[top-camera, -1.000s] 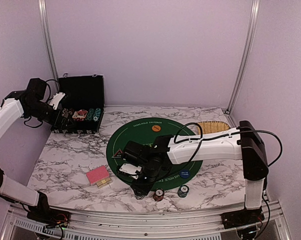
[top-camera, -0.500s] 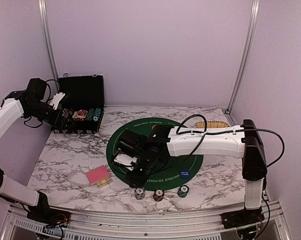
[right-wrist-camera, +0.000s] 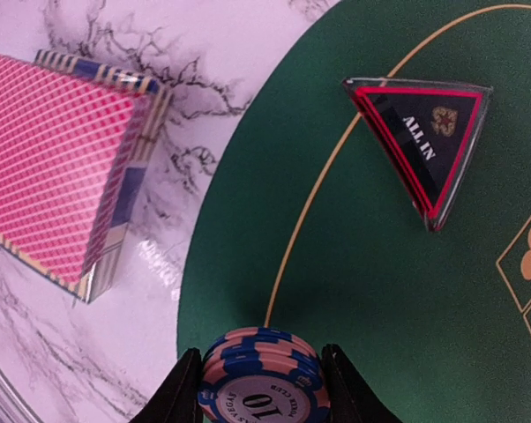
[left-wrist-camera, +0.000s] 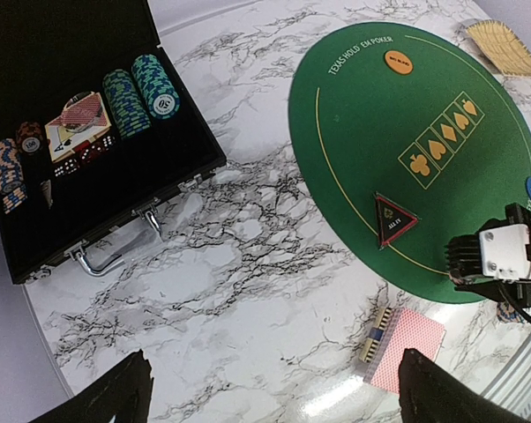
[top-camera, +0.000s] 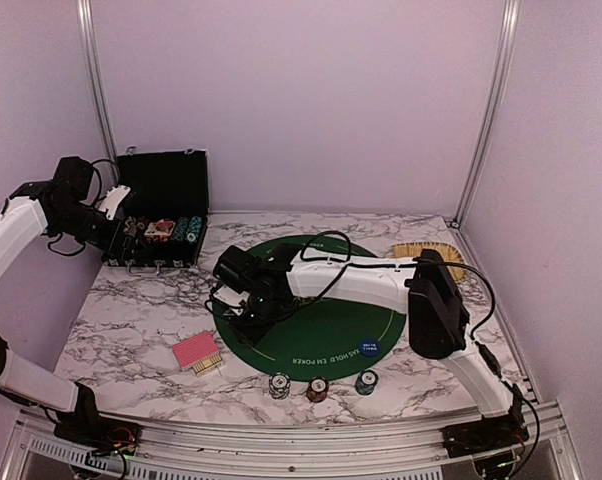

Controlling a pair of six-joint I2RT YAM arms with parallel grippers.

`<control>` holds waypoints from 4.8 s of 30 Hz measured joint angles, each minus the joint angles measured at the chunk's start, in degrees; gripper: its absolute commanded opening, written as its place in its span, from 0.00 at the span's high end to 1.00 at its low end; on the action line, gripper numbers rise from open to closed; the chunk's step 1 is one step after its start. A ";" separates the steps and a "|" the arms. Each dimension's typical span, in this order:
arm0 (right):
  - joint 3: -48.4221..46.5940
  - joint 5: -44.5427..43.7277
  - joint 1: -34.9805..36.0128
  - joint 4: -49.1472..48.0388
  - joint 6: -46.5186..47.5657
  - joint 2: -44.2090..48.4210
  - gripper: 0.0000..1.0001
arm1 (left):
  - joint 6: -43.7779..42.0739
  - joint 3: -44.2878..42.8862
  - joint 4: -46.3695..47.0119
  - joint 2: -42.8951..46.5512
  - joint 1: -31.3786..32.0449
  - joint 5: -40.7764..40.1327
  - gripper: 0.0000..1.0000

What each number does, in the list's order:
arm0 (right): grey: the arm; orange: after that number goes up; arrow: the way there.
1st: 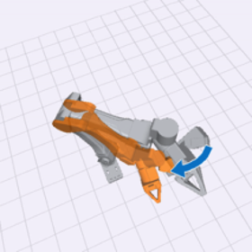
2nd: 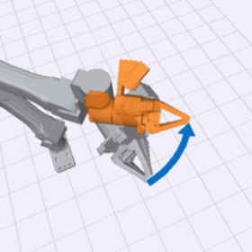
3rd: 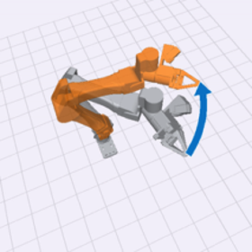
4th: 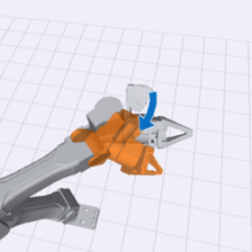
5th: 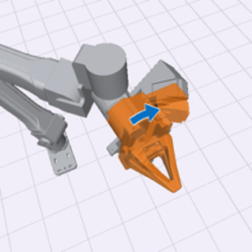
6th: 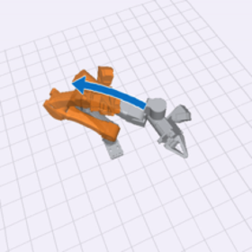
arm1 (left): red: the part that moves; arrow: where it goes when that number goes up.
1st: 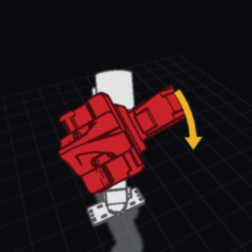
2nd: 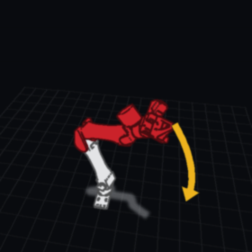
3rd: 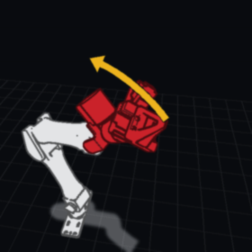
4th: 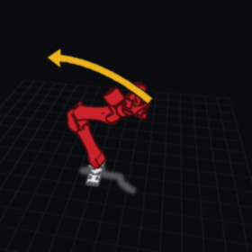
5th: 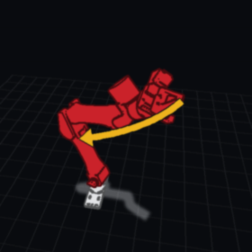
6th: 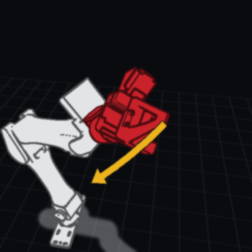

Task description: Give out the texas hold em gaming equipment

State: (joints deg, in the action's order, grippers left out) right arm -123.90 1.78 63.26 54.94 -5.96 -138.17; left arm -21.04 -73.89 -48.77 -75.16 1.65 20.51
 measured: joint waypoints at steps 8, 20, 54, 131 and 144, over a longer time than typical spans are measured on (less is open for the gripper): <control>-3.82 -0.79 -3.19 -1.11 -0.57 -5.66 0.75 | 0.00 0.00 0.00 0.00 0.00 0.04 0.01; -4.59 0.94 -3.65 -4.61 -2.01 -6.58 0.63 | 0.00 0.00 0.00 -0.02 0.00 0.04 0.01; 27.02 2.69 2.08 -5.27 -1.46 24.74 0.10 | 0.00 -0.44 -0.61 -0.13 0.00 -0.02 0.01; 31.61 3.15 7.50 -6.27 0.70 19.78 0.81 | -0.02 -1.27 -1.03 -0.13 0.00 -0.04 0.01; 29.59 2.60 4.59 -3.74 0.66 20.20 0.92 | -0.02 -1.27 -1.05 -0.13 0.00 -0.22 0.01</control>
State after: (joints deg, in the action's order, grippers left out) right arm -94.30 4.38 67.85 51.20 -5.30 -117.97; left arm -21.06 -75.16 -49.82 -75.29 1.65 20.29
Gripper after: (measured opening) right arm 0.405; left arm 0.989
